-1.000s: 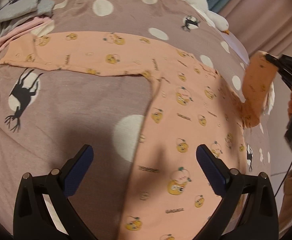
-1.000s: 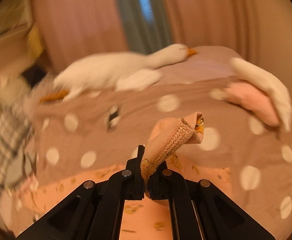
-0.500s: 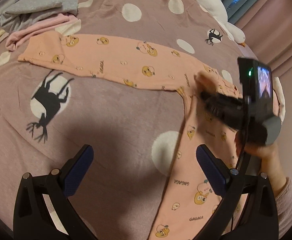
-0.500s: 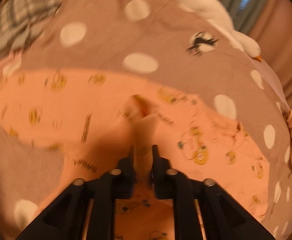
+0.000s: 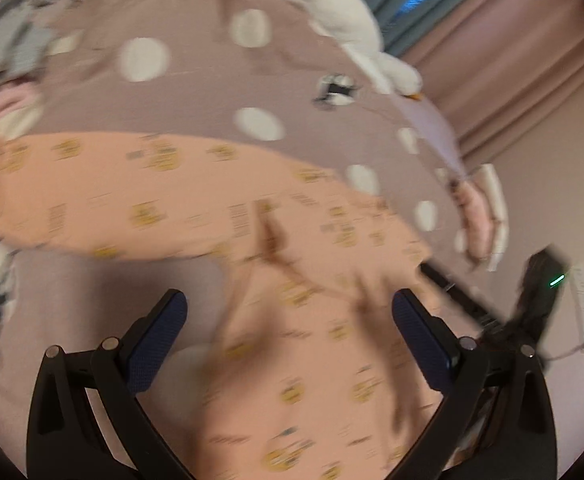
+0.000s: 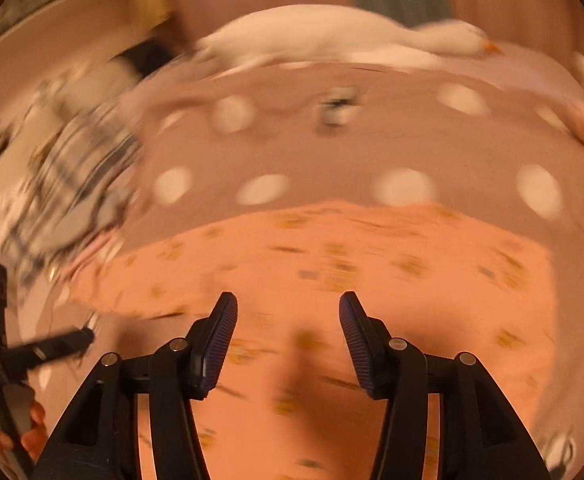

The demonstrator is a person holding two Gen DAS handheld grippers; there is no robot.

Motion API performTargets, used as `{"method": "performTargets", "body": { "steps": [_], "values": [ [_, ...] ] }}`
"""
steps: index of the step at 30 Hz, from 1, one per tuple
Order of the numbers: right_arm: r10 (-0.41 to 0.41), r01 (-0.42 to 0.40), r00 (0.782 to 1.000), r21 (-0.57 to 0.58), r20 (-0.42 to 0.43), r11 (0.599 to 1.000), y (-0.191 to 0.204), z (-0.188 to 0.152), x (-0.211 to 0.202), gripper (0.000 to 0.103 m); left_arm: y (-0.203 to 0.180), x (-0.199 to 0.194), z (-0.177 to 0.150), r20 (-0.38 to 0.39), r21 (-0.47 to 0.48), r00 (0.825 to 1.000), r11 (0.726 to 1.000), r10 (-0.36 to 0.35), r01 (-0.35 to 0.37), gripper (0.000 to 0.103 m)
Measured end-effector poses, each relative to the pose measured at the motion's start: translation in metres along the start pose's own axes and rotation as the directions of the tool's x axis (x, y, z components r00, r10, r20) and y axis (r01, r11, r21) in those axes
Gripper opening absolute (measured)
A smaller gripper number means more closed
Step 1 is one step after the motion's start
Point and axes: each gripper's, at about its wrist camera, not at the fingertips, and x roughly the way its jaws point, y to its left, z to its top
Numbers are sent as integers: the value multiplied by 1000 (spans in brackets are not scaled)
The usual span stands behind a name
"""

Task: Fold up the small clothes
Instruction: 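Lay the sleeve down on the body and open the right tool, then grasp the other sleeve cuff with the left tool and fold it across the body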

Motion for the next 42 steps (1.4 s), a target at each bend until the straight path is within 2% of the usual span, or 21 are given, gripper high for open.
{"method": "performTargets", "body": {
  "steps": [2, 3, 4, 5, 7, 8, 10, 14, 15, 16, 17, 20, 21, 23, 25, 26, 29, 32, 36, 40, 42],
  "values": [
    [-34, 34, 999, 70, -11, 997, -30, -9, -2, 52, -16, 17, 8, -17, 14, 998, 998, -56, 56, 101],
    [-31, 32, 999, 95, -11, 995, -40, -14, -5, 47, -22, 24, 12, -27, 21, 996, 996, -88, 88, 99],
    [-29, 30, 1000, 119, -11, 992, -50, -18, -6, 43, -31, 38, 16, -46, 26, 990, 991, -130, 131, 94],
    [-31, 31, 1000, 144, -7, 989, -59, -22, -6, 42, -35, 48, 19, -61, 26, 987, 989, -147, 149, 92],
    [-19, 18, 1000, 178, 0, 984, -72, -25, -9, 34, -43, 73, 23, -92, 32, 981, 984, -171, 174, 81],
    [-12, 11, 1000, 200, 4, 980, -76, -28, -7, 34, -43, 82, 24, -103, 29, 981, 985, -165, 169, 77],
    [6, -9, 1000, 242, 14, 970, -87, -35, -6, 33, -35, 104, 25, -139, 5, 980, 990, -141, 143, 58],
    [12, -12, 1000, 304, 3, 953, -101, -45, 2, 30, -6, 135, 16, -175, -48, 984, 999, -28, 20, 50],
    [-3, 7, 1000, 309, -11, 951, -102, -47, 5, 30, 1, 139, 14, -178, -59, 984, 998, -20, 9, 33],
    [-13, 20, 1000, 310, -24, 951, -106, -48, 5, 30, 8, 138, 13, -170, -67, 985, 998, -15, 4, 25],
    [-20, 30, 999, 311, -37, 950, -108, -50, 7, 30, 13, 136, 12, -164, -81, 986, 996, -35, 22, 25],
    [-9, 22, 999, 334, -41, 942, -111, -50, 6, 30, 21, 129, 15, -175, -133, 980, 988, -96, 73, 26],
    [-6, 20, 999, 342, -41, 939, -113, -51, 4, 30, 23, 124, 15, -176, -147, 978, 985, -111, 86, 30],
    [3, 7, 1000, 352, -30, 936, -110, -50, -4, 30, 26, 106, 14, -151, -149, 982, 985, -115, 93, 50],
    [20, -19, 1000, 328, -1, 944, -103, -51, -16, 30, 32, 73, 9, -88, -133, 991, 987, -105, 93, 75],
    [23, -26, 1000, 307, 14, 951, -97, -52, -25, 30, 39, 56, 6, -55, -130, 994, 988, -94, 86, 78],
    [31, -41, 999, 262, 41, 964, -85, -58, -42, 30, 66, 19, 1, 11, -167, 997, 983, -76, 77, 80],
    [51, -65, 997, 232, 65, 971, -72, -67, -57, 30, 114, -26, -6, 102, -239, 995, 971, -2, 27, 80],
    [81, -95, 994, 216, 75, 972, -57, -75, -63, 30, 180, -72, -12, 193, -383, 978, 924, 79, 1, 80],
    [81, -93, 994, 196, 69, 976, -42, -81, -67, 30, 235, -96, -16, 252, -505, 961, 862, 110, 34, 80],
    [93, -105, 993, 189, 67, 976, -34, -83, -68, 30, 255, -96, -16, 271, -553, 958, 830, 90, 79, 80]
  ]
}}
